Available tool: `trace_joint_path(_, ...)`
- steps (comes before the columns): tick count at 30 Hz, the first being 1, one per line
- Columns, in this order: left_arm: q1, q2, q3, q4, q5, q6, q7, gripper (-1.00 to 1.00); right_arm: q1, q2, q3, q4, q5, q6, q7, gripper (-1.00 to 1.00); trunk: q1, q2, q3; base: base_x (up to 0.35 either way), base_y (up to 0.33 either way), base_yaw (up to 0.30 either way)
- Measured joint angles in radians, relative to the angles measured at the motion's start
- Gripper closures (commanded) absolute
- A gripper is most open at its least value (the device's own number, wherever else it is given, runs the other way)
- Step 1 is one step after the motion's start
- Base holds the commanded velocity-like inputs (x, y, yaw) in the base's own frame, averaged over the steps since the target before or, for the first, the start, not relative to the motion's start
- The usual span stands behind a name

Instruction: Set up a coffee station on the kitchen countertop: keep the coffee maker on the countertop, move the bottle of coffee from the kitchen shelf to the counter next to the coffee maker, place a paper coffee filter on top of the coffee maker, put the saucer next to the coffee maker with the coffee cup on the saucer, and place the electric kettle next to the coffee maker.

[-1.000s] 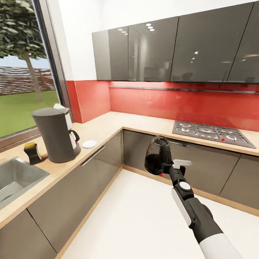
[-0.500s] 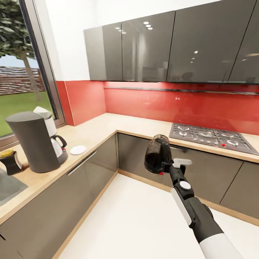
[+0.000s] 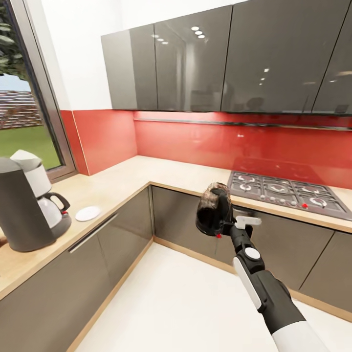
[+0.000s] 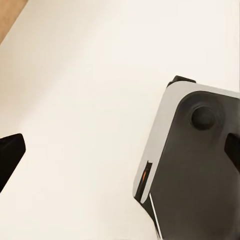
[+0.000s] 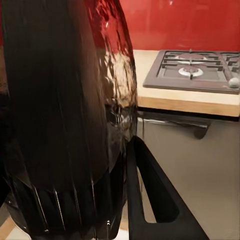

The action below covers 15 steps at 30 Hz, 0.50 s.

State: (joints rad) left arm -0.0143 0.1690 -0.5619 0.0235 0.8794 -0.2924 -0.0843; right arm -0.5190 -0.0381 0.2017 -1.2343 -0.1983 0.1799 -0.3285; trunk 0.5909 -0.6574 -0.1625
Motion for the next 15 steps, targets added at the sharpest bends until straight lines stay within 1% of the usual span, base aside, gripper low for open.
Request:
trace_joint_path(4, 0.0, 0.0, 0.0, 0.0, 0.0, 0.0, 0.0, -1.0, 0.0, 0.0, 0.0, 0.001, 0.0, 0.0, 0.0, 1.0, 0.0, 0.0, 0.0, 0.288, -0.208, 0.006)
trace_joint_path(9, 0.0, -0.001, 0.0, 0.0, 0.0, 0.0, 0.0, -1.0, 0.0, 0.0, 0.0, 0.0, 0.0, 0.0, 0.0, 1.0, 0.0, 0.0, 0.0, 0.288, -0.208, 0.19)
trace_joint_path(15, 0.0, 0.0, 0.0, 0.0, 0.0, 0.0, 0.0, -1.0, 0.0, 0.001, 0.001, -0.001, 0.0, 0.0, 0.0, 1.0, 0.0, 0.0, 0.0, 0.281, -0.22, 0.014)
